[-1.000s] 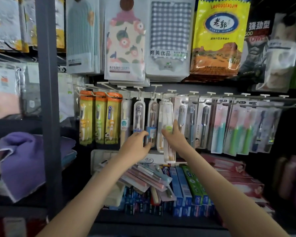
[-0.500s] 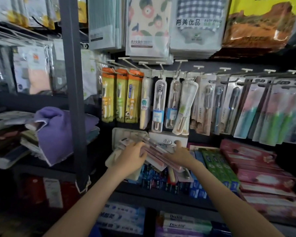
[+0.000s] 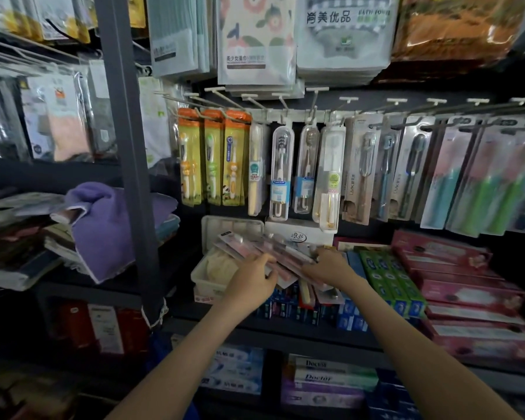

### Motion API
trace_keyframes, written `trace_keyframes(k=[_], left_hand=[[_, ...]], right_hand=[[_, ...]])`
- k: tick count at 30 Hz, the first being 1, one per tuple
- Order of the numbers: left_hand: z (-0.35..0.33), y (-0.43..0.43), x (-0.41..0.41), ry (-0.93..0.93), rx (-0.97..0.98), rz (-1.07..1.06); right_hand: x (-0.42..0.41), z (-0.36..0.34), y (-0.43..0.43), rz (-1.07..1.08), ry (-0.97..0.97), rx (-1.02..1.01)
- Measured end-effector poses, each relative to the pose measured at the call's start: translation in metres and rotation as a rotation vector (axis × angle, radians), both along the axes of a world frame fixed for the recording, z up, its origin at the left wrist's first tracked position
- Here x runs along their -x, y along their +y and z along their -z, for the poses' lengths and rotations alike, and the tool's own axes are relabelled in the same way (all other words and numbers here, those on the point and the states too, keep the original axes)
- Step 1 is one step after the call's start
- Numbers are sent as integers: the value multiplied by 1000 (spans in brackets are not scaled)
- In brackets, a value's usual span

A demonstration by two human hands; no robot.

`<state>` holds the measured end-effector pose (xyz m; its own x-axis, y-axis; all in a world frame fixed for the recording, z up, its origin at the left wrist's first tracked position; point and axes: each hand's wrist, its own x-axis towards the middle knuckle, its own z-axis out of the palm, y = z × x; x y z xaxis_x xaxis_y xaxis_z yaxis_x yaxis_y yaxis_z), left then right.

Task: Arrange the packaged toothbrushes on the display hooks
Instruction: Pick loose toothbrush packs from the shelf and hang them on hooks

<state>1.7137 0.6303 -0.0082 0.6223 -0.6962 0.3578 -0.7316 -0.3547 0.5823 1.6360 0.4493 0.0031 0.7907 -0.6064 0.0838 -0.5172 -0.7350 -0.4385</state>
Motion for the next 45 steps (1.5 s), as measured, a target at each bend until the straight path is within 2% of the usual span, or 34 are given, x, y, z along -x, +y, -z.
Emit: trace_keyframes(k=[2, 5, 8, 10, 12, 15, 16, 18, 21, 26, 30, 31, 34, 42, 45], left_hand=[[0, -3, 4, 11, -12, 16], [2, -7, 10, 16, -48, 50], [2, -13, 15, 57, -3, 58], [-1, -17, 21, 151, 42, 49], [-2, -21, 29, 373, 129, 62], [-9, -29, 47, 957, 388, 183], [-11, -33, 52, 1064, 457, 199], [-13, -39, 60, 1160, 583, 180], [-9, -41, 68, 1114, 630, 171], [-2, -30, 76, 1073, 510, 344], [-5, -23, 79, 959, 373, 458], [-6, -23, 81, 897, 313, 475], [-10, -27, 91, 714, 158, 495], [-27, -54, 111, 438, -4, 482], [-41, -66, 104, 136, -119, 402]], right_hand=[[5, -1, 3, -3, -93, 31], [10, 4, 2, 0, -135, 132], [16, 12, 1, 46, -119, 293], [24, 15, 3, 42, -169, 434], [34, 20, 6, -17, -277, 551], [53, 29, 17, -104, -441, 613], [59, 31, 22, -142, -467, 618], [72, 36, 32, -222, -503, 600], [89, 37, 43, -311, -504, 414], [116, 26, 45, -445, -404, -96], [128, 21, 41, -507, -492, -503], [129, 20, 40, -469, -518, -519], [131, 12, 38, -328, -568, -368], [151, -7, 14, -46, -672, -207], [166, -18, -9, 31, -704, -179]])
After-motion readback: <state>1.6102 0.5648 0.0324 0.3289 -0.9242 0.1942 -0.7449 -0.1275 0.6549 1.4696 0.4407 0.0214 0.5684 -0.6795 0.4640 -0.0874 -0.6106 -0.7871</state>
